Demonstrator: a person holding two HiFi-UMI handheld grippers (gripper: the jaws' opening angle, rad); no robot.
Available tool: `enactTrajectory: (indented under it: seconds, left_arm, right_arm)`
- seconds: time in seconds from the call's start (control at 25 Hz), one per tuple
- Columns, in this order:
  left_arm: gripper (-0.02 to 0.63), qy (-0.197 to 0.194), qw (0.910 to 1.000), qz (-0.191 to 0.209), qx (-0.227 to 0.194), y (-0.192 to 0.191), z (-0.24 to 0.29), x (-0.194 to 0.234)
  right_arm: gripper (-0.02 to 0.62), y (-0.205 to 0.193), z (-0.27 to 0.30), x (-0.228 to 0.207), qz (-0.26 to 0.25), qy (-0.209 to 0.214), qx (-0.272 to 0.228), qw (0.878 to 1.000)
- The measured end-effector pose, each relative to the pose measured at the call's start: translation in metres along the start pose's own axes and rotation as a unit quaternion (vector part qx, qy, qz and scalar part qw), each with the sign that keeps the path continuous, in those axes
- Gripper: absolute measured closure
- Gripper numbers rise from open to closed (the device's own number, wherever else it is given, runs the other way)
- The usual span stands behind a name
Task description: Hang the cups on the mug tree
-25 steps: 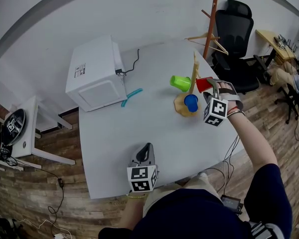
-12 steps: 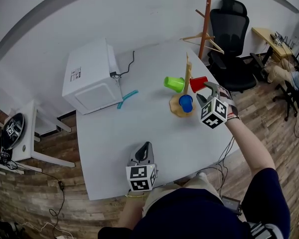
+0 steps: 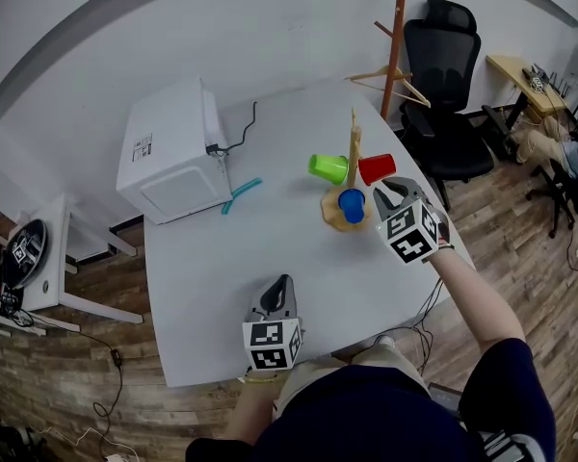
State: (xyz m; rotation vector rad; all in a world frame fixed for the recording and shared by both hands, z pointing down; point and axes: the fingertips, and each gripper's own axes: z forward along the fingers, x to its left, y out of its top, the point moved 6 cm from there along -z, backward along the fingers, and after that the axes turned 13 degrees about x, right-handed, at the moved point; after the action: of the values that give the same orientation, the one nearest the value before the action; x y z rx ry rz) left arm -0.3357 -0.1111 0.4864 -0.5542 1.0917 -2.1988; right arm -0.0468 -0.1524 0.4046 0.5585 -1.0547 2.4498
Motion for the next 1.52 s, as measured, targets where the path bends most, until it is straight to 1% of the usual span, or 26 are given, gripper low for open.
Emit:
enactTrajectory:
  seconds: [0.28,0.48,0.72,0.96,1.28,1.52]
  left_arm:
    - [0.586,0.001,1.0,0.002,0.0,0.007,0.005,-0.016]
    - [0.586,0.002,1.0,0.005,0.001,0.013,0.009,-0.03]
    - [0.586,0.003,1.0,0.006,-0.002,0.018,0.014,-0.049]
    - [0.586,0.002,1.0,0.005,-0.008,0.023,0.02,-0.072]
    - [0.586,0.0,0.9999,0.003,-0.017,0.03,0.026,-0.101]
    - [0.586,0.0,0.9997,-0.001,-0.023,0.033,0.028,-0.121]
  right_arm:
    - [0.544,-0.007,-0.014,0.009,0.053,0.042,-0.028,0.997]
    - [0.552,-0.011,-0.028,0.015,0.074,0.061,-0.055,0.994]
    - [0.555,-0.023,-0.044,0.027,0.13,0.094,-0.087,0.983]
    - [0.557,-0.042,-0.06,0.033,0.174,0.115,-0.106,0.972]
    - [0.558,-0.066,-0.073,0.043,0.186,0.142,-0.116,0.965]
    - [0.558,-0.075,-0.081,0.044,0.201,0.165,-0.134,0.956]
